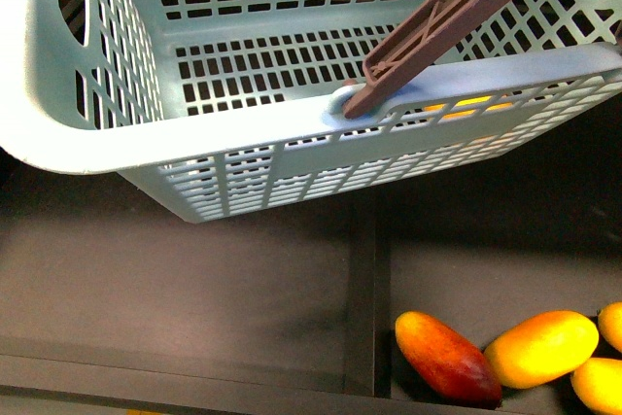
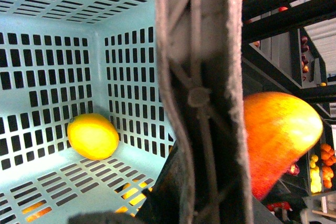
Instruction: Pick lemon and mango into basket
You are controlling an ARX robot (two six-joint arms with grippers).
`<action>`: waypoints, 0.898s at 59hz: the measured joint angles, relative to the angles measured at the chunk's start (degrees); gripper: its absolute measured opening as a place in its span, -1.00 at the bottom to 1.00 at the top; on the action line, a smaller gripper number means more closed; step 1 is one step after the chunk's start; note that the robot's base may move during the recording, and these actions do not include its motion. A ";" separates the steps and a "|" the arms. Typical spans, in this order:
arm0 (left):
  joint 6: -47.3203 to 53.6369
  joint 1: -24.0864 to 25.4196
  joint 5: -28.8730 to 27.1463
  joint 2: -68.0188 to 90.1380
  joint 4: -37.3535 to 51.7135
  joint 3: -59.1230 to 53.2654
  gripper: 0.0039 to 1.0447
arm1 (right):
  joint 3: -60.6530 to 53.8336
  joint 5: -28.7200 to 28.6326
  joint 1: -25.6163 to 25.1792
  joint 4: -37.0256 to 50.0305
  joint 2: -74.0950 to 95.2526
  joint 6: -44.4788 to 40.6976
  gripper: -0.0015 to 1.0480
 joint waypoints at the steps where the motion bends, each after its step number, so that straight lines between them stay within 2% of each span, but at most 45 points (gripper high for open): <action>1: 0.00 0.00 0.02 0.00 0.00 0.00 -0.92 | 0.07 0.24 0.17 0.00 0.13 -0.07 0.12; 7: 0.00 -0.02 0.02 0.00 0.00 0.00 -0.92 | 0.59 4.79 3.19 -0.31 2.97 -0.26 0.13; 11: 0.02 0.00 -0.02 0.00 0.00 0.00 -0.92 | 0.59 6.71 3.82 -0.72 3.61 -0.22 0.38; 20: 0.02 0.00 -0.02 0.00 0.00 0.00 -0.92 | 0.83 9.18 3.30 -1.33 3.02 -0.20 0.80; 23: 0.26 -0.02 0.22 0.00 0.00 0.00 -0.92 | 0.83 9.81 2.84 -1.99 2.47 -0.15 0.86; 31: -0.04 -0.02 0.13 0.07 -0.02 0.00 -0.92 | -0.44 12.07 -0.28 -6.78 -3.50 -0.24 0.83; 37: 0.04 0.00 -0.24 0.07 -0.02 0.00 -0.92 | -2.89 17.94 -2.29 -8.52 -9.51 -1.40 0.81; 40: 0.02 0.11 -0.31 0.07 -0.02 0.00 -0.92 | -5.88 23.10 -2.54 -1.49 -11.54 -4.17 0.65; 42: 0.00 0.11 -0.22 0.07 -0.02 -0.02 -0.92 | -7.91 24.22 -2.69 2.49 -12.48 -5.16 0.55; 47: 0.04 0.07 -0.11 0.07 -0.02 0.00 -0.92 | -12.26 24.50 -2.84 7.39 -14.25 -6.95 0.34; 53: -0.04 0.07 0.04 0.07 -0.02 0.00 -0.92 | -17.88 21.66 -5.11 9.35 -16.98 -8.07 0.00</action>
